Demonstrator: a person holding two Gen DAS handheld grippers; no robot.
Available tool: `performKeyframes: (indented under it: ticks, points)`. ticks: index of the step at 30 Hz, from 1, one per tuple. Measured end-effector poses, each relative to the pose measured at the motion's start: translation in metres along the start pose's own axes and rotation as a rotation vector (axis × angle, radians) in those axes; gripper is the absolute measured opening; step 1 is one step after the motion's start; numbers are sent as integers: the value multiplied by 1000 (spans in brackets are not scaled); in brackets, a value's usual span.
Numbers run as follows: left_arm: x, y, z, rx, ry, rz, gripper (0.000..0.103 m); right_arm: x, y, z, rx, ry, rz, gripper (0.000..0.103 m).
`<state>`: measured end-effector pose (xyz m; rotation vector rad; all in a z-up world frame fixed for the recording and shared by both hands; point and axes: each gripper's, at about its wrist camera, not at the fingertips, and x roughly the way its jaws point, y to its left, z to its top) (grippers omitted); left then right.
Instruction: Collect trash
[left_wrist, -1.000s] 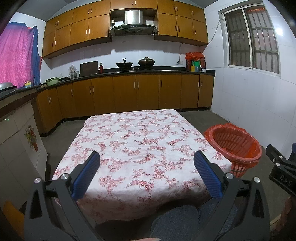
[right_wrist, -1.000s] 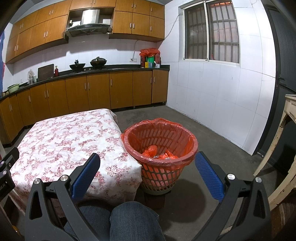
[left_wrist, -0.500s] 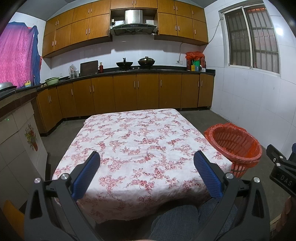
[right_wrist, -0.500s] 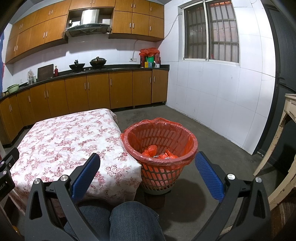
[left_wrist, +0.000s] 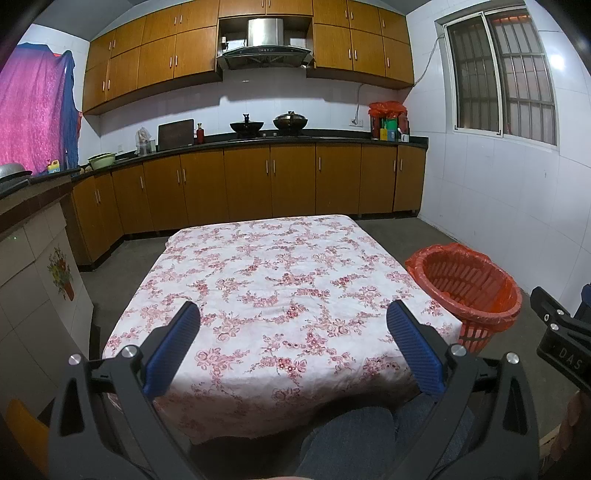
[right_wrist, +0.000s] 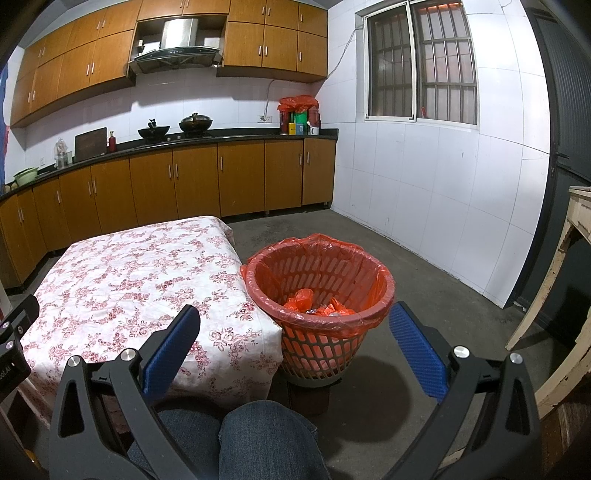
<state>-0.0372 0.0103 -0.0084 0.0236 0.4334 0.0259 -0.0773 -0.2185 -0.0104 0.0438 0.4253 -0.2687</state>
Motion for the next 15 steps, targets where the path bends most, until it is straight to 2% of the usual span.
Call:
performKeyframes:
  ticks: [15]
  points:
    - [-1,-1,-2,-4,9,-3,99,0,0,0,0,1,0,101]
